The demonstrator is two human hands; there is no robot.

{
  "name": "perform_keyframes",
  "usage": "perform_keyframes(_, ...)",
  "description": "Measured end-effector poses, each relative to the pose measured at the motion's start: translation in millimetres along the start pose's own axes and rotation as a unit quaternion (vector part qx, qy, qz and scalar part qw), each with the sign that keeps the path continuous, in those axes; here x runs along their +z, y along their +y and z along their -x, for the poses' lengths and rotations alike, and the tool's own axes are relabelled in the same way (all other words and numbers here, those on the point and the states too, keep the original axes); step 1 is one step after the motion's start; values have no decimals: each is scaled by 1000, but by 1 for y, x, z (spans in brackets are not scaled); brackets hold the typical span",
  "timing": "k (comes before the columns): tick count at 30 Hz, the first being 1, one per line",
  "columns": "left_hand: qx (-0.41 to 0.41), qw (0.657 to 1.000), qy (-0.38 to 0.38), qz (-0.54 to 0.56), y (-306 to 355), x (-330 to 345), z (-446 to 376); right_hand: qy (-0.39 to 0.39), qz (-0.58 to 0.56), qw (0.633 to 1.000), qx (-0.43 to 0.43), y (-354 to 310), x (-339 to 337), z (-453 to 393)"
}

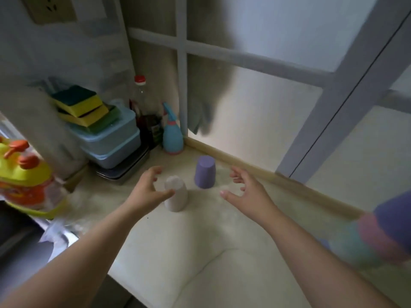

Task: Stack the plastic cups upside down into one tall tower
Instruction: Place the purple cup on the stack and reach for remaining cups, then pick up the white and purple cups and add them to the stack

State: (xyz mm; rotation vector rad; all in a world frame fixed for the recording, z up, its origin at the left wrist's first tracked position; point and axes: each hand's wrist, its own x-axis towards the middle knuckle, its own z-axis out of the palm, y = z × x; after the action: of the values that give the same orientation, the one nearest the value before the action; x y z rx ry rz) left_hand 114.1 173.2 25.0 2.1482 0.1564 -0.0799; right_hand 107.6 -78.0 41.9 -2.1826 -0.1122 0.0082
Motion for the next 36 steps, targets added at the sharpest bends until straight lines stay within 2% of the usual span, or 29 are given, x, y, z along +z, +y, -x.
perform_keyframes(9,-39,996,-46,65,-33,33,-35,6,17,999,45,29,45,-37)
perform_keyframes(14,-63,993,-26,93,-36,42,-39,-5,28,998,56,39,50,-46)
perform_keyframes(23,-19,991,12,130,-15,-7,-18,-30,103,991,75,15,69,-111)
perform_keyframes(29,-5,988,17,151,-18,-21,-10,-44,118,986,112,24,97,-134)
perform_keyframes(36,32,987,19,158,15,-28,3,18,66,992,104,-10,71,-102)
